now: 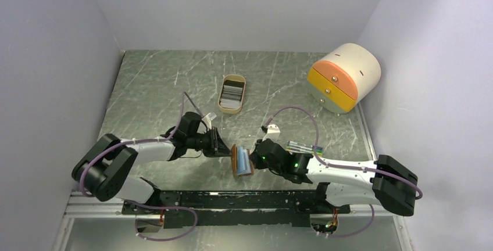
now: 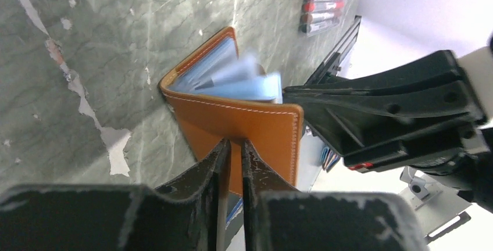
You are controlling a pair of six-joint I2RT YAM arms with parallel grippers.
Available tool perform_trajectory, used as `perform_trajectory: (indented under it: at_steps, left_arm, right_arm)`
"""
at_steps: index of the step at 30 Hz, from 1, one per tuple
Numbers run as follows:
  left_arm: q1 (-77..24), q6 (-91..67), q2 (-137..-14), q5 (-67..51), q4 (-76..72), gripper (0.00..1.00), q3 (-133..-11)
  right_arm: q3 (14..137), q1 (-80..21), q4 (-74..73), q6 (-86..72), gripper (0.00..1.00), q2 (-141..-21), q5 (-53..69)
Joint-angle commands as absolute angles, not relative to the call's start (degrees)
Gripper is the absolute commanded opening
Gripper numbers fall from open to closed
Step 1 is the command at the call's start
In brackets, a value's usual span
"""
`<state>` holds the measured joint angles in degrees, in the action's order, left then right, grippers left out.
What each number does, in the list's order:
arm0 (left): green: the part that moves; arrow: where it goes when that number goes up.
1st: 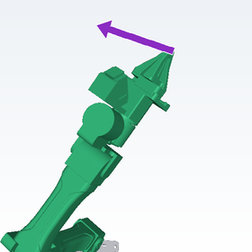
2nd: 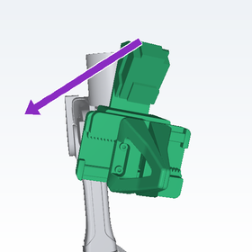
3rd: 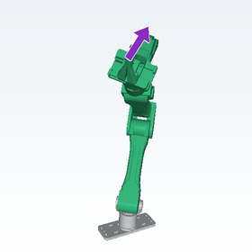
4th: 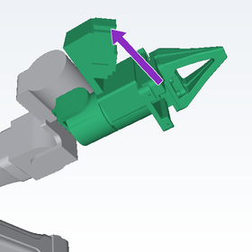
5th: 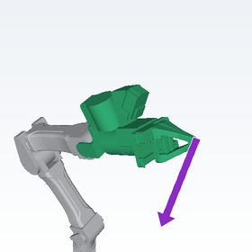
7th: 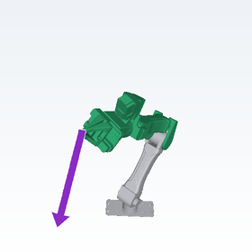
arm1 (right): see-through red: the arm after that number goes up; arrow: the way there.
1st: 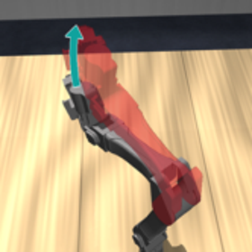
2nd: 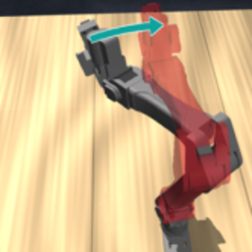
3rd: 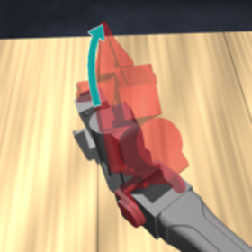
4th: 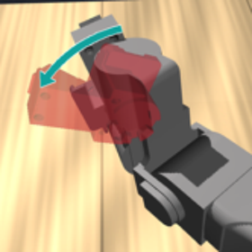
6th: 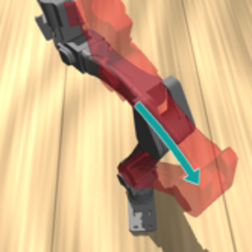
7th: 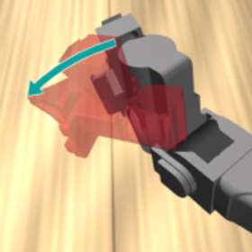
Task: Put the credit cards into the card holder
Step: Close the card holder at the center of the board.
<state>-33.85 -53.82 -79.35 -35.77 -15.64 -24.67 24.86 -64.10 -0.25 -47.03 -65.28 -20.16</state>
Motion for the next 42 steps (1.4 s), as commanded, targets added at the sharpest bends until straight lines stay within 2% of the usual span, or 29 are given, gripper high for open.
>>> perform_trajectory:
  at_steps: [1,7,23,35,42]
  left_arm:
    - [-35.17,-54.01,-83.58,-38.84,-22.09,0.19,-26.28]
    - [-36.21,-51.80,-88.24,-38.29,-22.23,0.23,-29.54]
    - [-39.69,-48.73,-92.70,-36.01,-15.48,0.24,-36.91]
    - [-40.51,-45.91,-100.14,-31.38,-10.69,0.18,-39.38]
    - [-40.45,-46.07,-101.73,-31.91,-12.04,0.17,-39.04]
  right_arm:
    - [23.93,-63.92,-0.04,-48.74,0.00,-62.43,-22.63]
    - [21.58,-63.93,-0.33,-49.96,0.00,-57.86,-24.73]
    - [20.57,-63.92,-0.43,-50.44,0.00,-56.00,-25.05]
    - [21.27,-63.90,1.40,-48.38,0.00,-57.57,-23.69]
    - [25.37,-63.91,-0.12,-45.89,0.00,-65.39,-20.54]
